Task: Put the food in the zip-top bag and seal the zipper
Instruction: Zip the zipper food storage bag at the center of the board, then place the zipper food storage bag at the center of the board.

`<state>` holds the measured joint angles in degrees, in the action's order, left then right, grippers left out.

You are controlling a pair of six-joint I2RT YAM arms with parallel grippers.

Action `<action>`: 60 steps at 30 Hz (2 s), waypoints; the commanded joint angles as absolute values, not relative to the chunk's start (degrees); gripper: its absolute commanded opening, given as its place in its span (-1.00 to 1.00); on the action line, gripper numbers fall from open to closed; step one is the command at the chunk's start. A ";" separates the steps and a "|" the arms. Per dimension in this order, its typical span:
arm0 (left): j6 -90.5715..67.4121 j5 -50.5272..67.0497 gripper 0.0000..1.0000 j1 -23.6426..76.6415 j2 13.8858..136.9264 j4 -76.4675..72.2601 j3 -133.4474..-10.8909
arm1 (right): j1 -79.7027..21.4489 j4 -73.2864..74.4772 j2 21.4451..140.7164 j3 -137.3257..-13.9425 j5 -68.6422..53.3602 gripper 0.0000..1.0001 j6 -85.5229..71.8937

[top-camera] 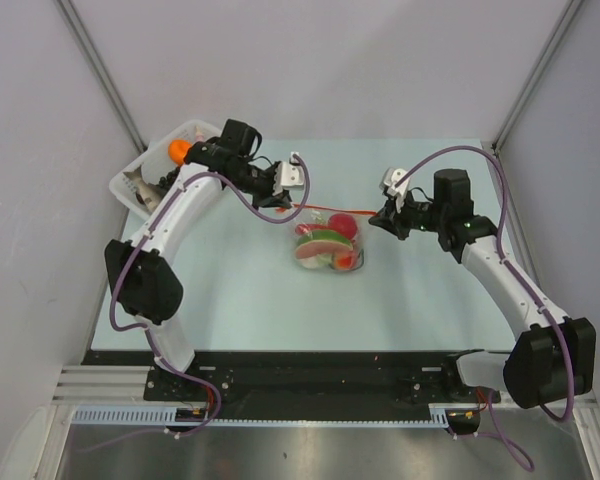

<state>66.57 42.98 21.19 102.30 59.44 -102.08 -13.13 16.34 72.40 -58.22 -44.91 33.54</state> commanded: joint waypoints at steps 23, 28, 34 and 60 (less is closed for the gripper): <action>71.91 34.17 -1.00 13.80 98.61 60.30 -104.05 | -7.03 19.78 69.26 -58.36 -45.70 -1.00 37.89; 59.87 35.24 -1.00 14.68 102.21 54.24 -109.94 | -7.03 6.88 73.02 -58.36 -43.51 -1.00 33.23; 48.96 32.44 -1.00 14.85 112.48 48.60 -127.24 | -7.12 -7.72 81.99 -64.32 -40.17 -1.00 31.38; 37.53 37.88 -0.18 30.94 79.83 31.90 -56.87 | -11.78 38.66 80.17 -54.32 -41.93 -0.03 51.68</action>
